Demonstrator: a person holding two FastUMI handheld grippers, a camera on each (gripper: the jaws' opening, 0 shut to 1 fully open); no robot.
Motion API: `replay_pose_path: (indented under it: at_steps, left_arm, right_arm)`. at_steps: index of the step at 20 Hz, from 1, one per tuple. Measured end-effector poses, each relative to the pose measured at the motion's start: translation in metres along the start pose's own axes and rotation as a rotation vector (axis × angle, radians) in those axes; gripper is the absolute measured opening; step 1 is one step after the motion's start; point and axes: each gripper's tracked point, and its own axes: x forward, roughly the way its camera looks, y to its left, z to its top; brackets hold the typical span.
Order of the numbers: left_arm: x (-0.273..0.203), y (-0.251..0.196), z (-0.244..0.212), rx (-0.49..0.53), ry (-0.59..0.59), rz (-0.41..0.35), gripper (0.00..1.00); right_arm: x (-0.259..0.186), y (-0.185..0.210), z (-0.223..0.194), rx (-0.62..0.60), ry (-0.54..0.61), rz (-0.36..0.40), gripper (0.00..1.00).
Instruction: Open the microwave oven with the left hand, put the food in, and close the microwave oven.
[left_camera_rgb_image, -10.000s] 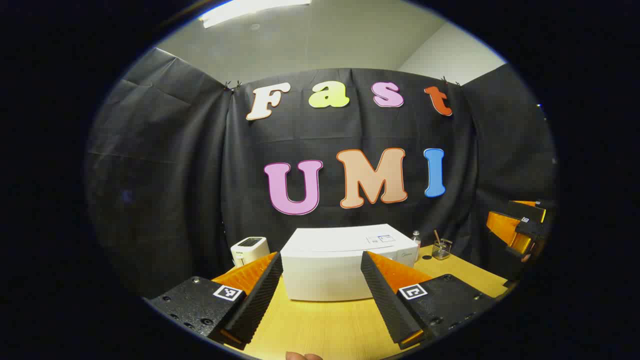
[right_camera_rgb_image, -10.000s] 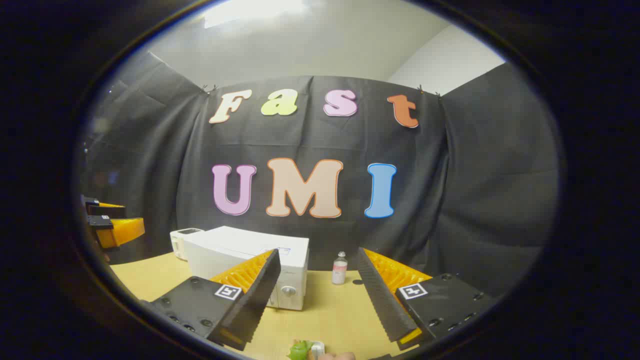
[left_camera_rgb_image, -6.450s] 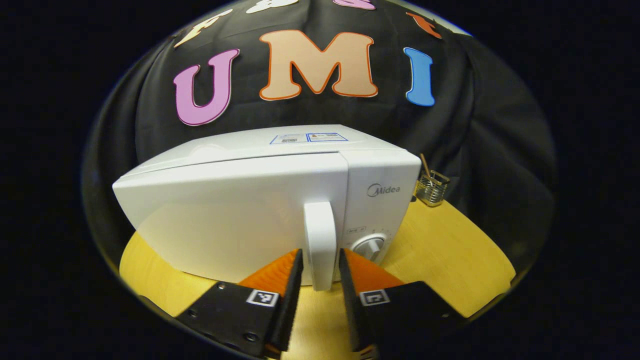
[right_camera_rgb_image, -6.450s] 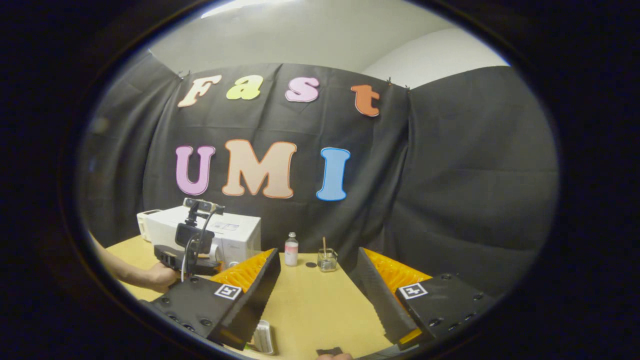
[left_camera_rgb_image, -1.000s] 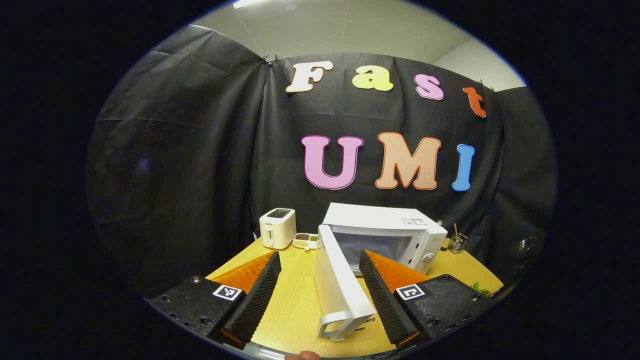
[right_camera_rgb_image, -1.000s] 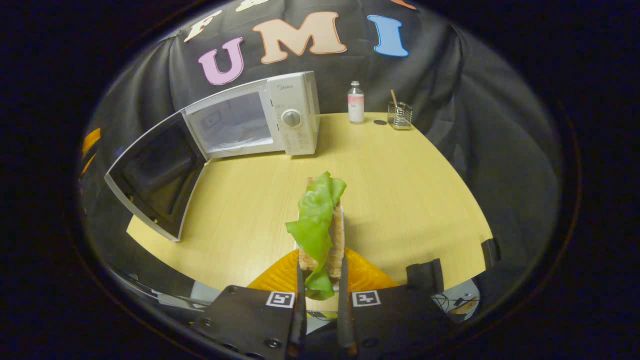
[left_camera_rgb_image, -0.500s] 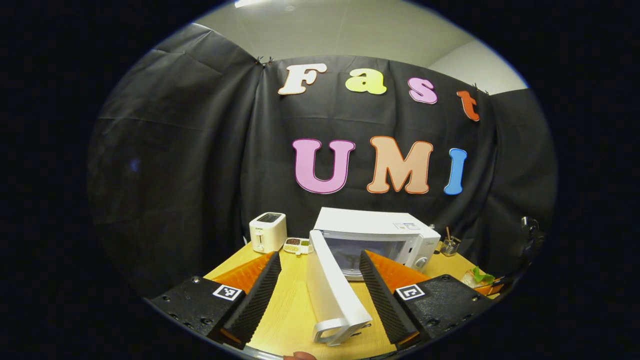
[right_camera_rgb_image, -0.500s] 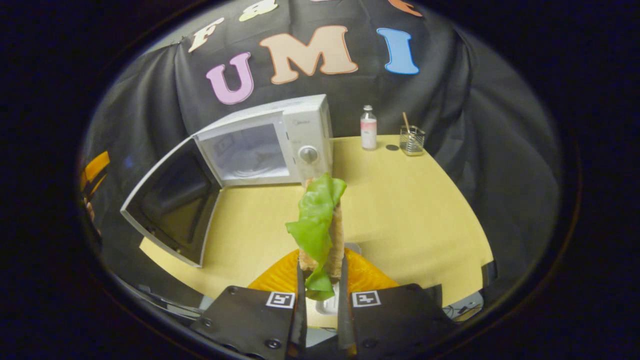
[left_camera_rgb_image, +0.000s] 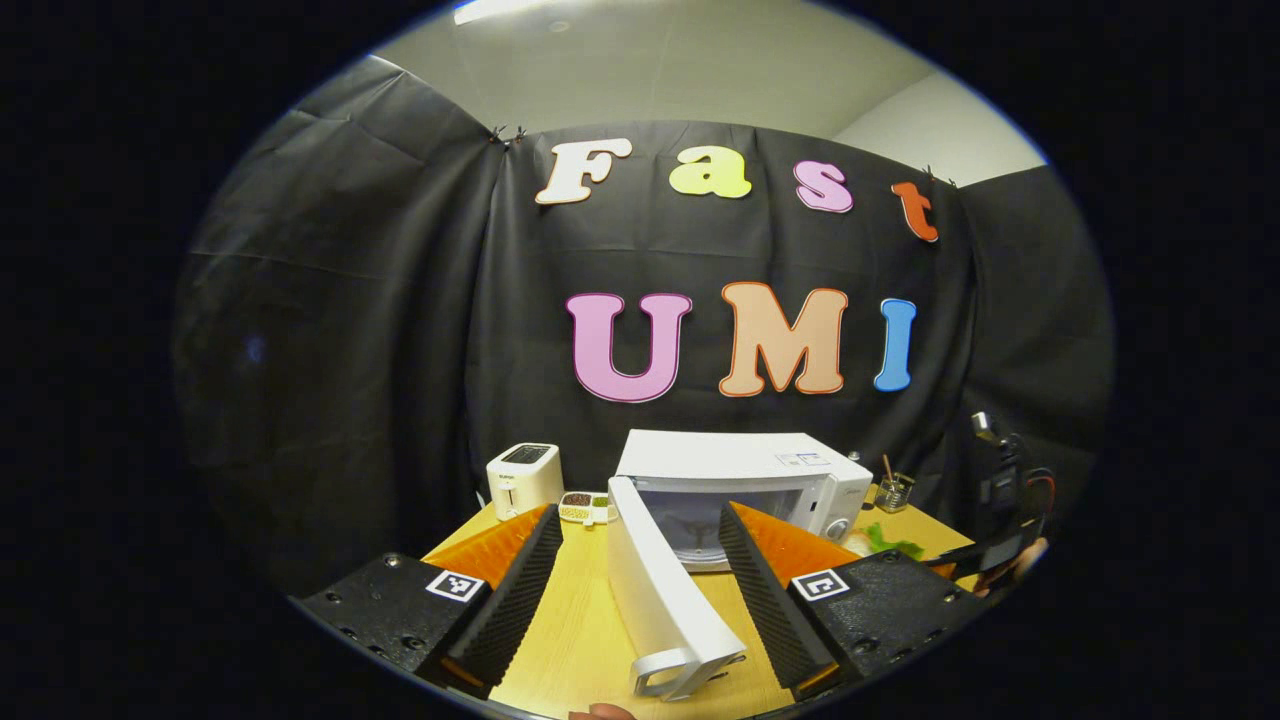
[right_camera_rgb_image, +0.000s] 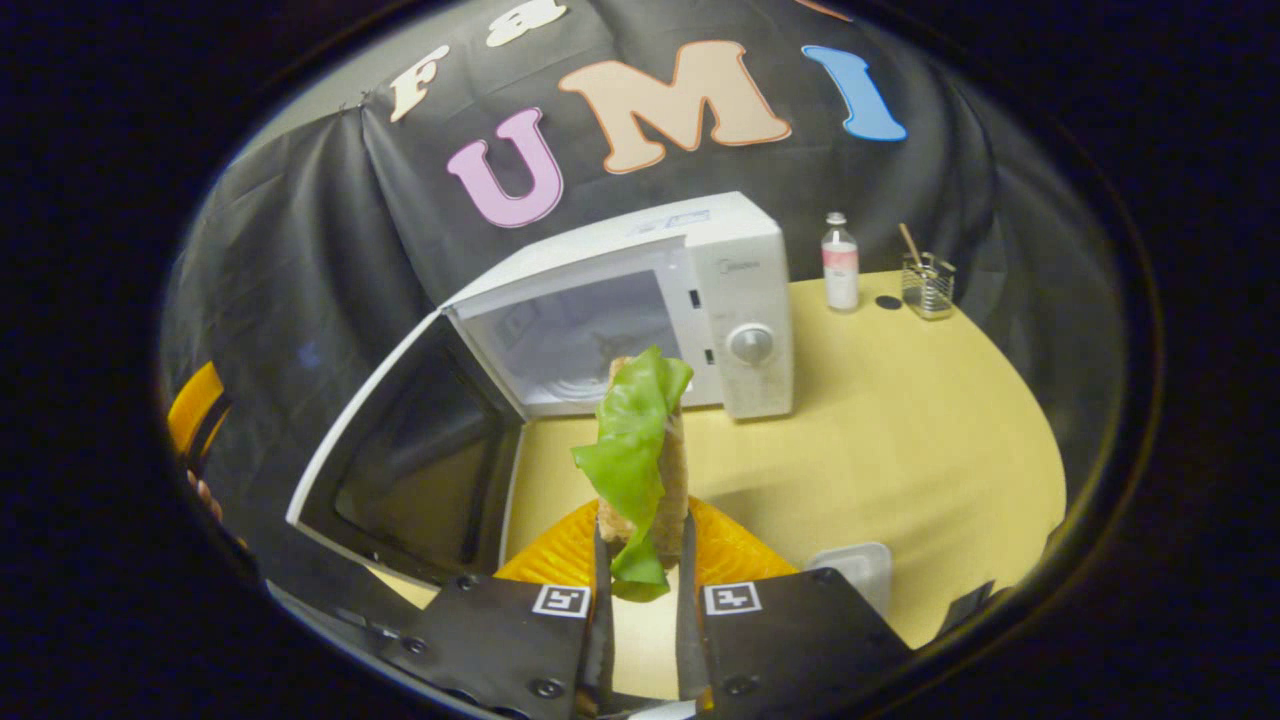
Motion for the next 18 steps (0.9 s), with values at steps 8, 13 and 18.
replay_pose_path:
  at_steps: [8,13,18]
  left_arm:
    - [-0.001,0.016,-0.011,0.003,0.013,-0.026,0.96]
    - [-0.006,0.039,-0.020,0.019,0.029,-0.006,0.96]
    - [-0.007,0.047,-0.019,0.020,0.037,-0.001,0.96]
  right_arm:
    - [0.107,0.054,0.043,0.311,-0.029,0.043,0.27]
    - [0.162,0.085,0.057,0.483,-0.074,0.044,0.27]
    - [0.213,0.092,0.062,0.677,-0.119,-0.009,0.27]
